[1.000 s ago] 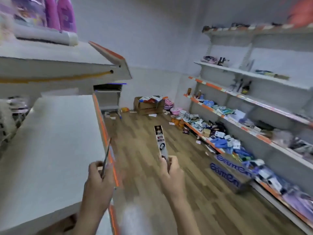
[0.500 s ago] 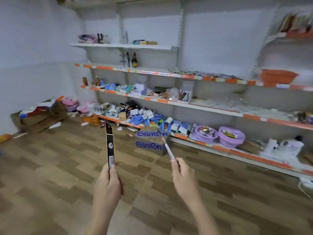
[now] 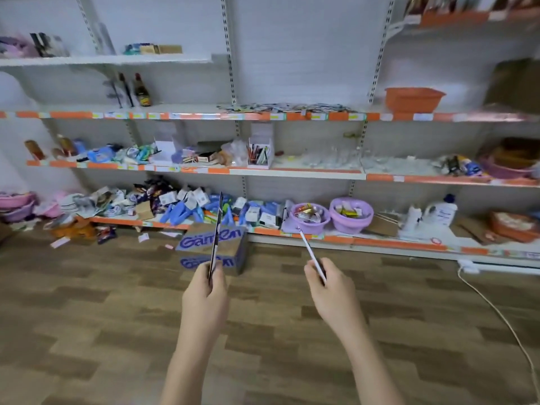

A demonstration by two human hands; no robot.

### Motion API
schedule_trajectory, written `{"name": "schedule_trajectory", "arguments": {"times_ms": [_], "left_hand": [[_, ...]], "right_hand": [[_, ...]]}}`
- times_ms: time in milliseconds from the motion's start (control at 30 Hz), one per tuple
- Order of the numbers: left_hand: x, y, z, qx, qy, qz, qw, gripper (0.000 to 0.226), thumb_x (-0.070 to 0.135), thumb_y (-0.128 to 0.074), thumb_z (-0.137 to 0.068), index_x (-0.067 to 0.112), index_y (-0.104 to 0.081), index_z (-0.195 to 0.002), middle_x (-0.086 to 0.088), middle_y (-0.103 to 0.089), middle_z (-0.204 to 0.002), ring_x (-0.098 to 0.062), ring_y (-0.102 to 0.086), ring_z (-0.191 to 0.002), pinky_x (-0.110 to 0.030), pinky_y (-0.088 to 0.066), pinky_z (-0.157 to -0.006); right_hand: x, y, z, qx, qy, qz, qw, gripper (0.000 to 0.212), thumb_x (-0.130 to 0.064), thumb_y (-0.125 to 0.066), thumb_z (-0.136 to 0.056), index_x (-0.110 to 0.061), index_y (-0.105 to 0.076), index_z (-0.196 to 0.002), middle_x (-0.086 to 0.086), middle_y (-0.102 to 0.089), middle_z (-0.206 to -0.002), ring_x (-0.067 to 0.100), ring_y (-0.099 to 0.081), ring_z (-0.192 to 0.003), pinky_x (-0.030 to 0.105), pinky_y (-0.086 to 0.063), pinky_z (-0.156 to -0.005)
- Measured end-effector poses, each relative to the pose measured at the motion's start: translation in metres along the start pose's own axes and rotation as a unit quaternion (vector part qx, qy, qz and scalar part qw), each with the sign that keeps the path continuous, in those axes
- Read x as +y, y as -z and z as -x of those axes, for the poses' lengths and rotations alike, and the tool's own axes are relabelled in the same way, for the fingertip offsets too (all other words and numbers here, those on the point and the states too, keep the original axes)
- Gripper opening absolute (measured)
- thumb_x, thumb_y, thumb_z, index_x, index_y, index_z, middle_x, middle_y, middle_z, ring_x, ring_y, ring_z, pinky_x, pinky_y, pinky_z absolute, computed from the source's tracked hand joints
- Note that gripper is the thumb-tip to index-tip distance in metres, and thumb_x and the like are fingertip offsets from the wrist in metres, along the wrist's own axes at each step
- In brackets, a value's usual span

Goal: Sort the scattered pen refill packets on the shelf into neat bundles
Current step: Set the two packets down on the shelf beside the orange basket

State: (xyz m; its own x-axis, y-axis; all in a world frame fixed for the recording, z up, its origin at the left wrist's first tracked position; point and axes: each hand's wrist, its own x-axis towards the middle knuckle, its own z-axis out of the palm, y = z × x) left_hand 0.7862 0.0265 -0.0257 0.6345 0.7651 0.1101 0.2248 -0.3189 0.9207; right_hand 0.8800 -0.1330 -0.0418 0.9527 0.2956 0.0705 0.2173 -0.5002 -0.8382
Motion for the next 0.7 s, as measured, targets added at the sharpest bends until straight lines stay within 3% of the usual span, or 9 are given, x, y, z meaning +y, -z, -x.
{"name": "schedule_trajectory", "arguments": {"times_ms": [67, 200, 333, 433, 600, 700], "left_hand": [[0.006, -0.009, -0.039, -0.011, -0.001, 0.006, 1.000, 0.029, 0.024, -0.040, -0.098, 0.013, -0.047, -0.072, 0.001, -0.045, -0.060, -0.016, -0.043, -0.057, -0.029, -0.032, -0.054], [0.021, -0.019, -0.124, -0.023, -0.019, 0.027, 0.999, 0.030, 0.024, -0.039, -0.098, 0.015, -0.048, -0.071, 0.000, -0.048, -0.062, -0.015, -0.042, -0.056, -0.030, -0.031, -0.053], [0.026, -0.041, -0.198, -0.028, -0.025, 0.051, 0.998, 0.029, 0.026, -0.038, -0.098, 0.011, -0.055, -0.081, -0.004, -0.052, -0.065, -0.018, -0.046, -0.056, -0.033, -0.037, -0.057], [0.019, -0.069, -0.233, -0.067, -0.005, 0.052, 0.996, 0.029, 0.028, -0.038, -0.098, 0.009, -0.054, -0.083, -0.005, -0.053, -0.062, -0.020, -0.048, -0.054, -0.032, -0.039, -0.055], [0.018, -0.119, -0.278, -0.095, -0.007, 0.015, 0.995, 0.034, 0.027, -0.040, -0.098, 0.019, -0.044, -0.065, 0.004, -0.043, -0.058, -0.014, -0.040, -0.054, -0.030, -0.030, -0.053], [0.022, -0.151, -0.311, -0.096, 0.004, 0.007, 0.995, 0.029, 0.029, -0.040, -0.098, 0.015, -0.054, -0.076, 0.002, -0.045, -0.060, -0.013, -0.041, -0.056, -0.029, -0.031, -0.053]], "right_hand": [[-0.007, -0.007, -0.037, 0.014, 0.003, 0.021, 1.000, 0.018, -0.024, -0.046, -0.096, -0.011, -0.059, -0.097, 0.000, -0.059, -0.076, 0.026, -0.057, -0.079, 0.033, -0.041, -0.069], [-0.033, -0.020, -0.113, 0.000, 0.028, 0.025, 0.999, 0.019, -0.025, -0.042, -0.098, -0.020, -0.053, -0.084, 0.003, -0.054, -0.067, 0.022, -0.050, -0.064, 0.033, -0.035, -0.058], [-0.048, -0.031, -0.177, 0.023, 0.041, 0.023, 0.999, 0.024, -0.027, -0.041, -0.098, -0.019, -0.053, -0.080, 0.017, -0.061, -0.075, 0.029, -0.054, -0.066, 0.031, -0.032, -0.055], [-0.040, -0.040, -0.213, 0.031, 0.023, 0.016, 0.999, 0.027, -0.029, -0.039, -0.098, -0.013, -0.053, -0.081, 0.017, -0.060, -0.074, 0.032, -0.056, -0.070, 0.032, -0.035, -0.057], [-0.020, -0.045, -0.277, 0.045, -0.022, -0.006, 0.999, 0.031, -0.031, -0.039, -0.098, -0.023, -0.043, -0.069, 0.018, -0.060, -0.074, 0.032, -0.056, -0.070, 0.033, -0.038, -0.059], [-0.008, -0.039, -0.323, 0.049, -0.021, -0.004, 0.999, 0.031, -0.030, -0.040, -0.098, -0.018, -0.045, -0.071, 0.018, -0.060, -0.071, 0.033, -0.056, -0.067, 0.034, -0.037, -0.058]]}}
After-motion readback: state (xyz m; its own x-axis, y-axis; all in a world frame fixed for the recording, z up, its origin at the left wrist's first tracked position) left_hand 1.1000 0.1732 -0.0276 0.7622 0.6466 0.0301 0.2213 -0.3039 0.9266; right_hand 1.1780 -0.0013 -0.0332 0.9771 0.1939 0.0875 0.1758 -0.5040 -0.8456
